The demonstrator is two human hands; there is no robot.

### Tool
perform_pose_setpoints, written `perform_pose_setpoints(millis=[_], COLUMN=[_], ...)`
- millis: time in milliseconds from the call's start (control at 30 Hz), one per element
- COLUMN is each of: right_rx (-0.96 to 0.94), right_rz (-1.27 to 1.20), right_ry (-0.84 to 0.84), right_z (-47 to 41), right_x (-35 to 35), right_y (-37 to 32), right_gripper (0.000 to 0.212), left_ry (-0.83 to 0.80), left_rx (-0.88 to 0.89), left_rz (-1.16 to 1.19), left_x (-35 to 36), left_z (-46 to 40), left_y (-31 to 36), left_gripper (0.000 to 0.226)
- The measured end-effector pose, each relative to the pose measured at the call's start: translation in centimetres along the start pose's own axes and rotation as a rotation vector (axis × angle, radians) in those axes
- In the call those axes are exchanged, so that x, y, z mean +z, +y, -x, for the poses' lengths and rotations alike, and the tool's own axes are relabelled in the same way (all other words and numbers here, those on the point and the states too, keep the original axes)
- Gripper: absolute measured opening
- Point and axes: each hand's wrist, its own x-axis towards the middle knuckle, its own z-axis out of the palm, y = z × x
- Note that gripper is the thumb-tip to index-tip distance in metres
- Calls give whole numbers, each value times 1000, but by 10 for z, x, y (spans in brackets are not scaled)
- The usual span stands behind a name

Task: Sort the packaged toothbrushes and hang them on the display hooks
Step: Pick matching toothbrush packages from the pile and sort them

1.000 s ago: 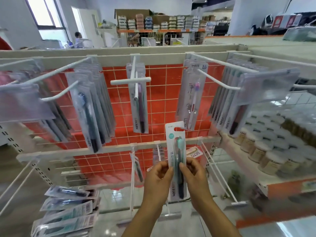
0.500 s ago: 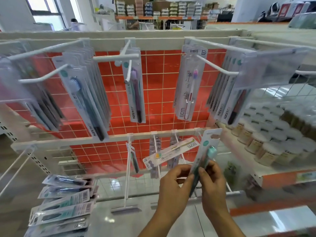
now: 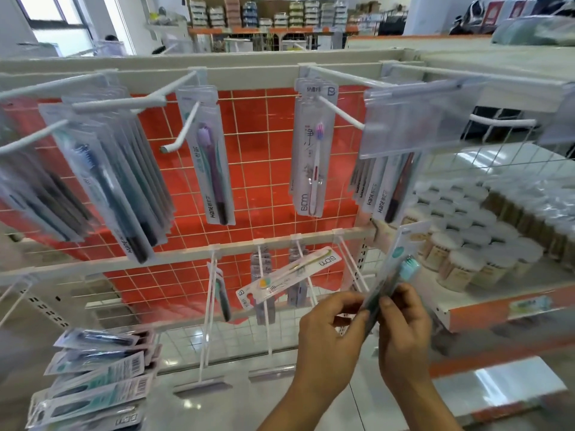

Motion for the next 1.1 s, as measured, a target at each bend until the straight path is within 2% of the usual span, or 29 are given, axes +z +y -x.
perform_pose_setpoints(millis=[33,67,133,200,233,267,333,400,567,667,767,867,1100], right_rx=[-1,-2,15,29,38,48,53,36,44,70,98,127,173], right_rz=[-7,-15,1,-15,-14,-15,-10,-10,-34,-1,90,131,174], right_ry=[1,14,36,58,61,62,62,47,-47,-97,-155,-228,-460], right_z=[0,0,2,4,5,5,5,2,3,9,15,23,47], right_x=[-3,-6,-14,-19,-21,-22,-23,-23,-14,-2,12,28,50], right_y=[-1,-1,1,3,4,3,-1,-5,-10,-11,-6,2,16], right_gripper=[9,13,31,11,9,13,41,51,47,19,23,18,18], left_ry=[-12,-26,-44,-38,-32,-26,-28,-30,21,82,148,218,247], left_rx=[-5,-17,-40,-50,-54,-55,-37,-8,32,40,13,5,-76], left_rz=[-10,-16,-20,-21,-20,-21,-23,-28,-20,19,68,14,-52], left_x=[4,7,13,18,20,21,23,25,17,5,-13,-36,-83], left_z=[0,1,2,3,3,3,4,4,8,10,13,18,40], left_y=[-1,-2,-6,-9,-10,-10,-8,-5,-4,-5,-8,-16,-33], left_gripper=[28,29,30,27,26,26,26,28,26,18,10,13,13])
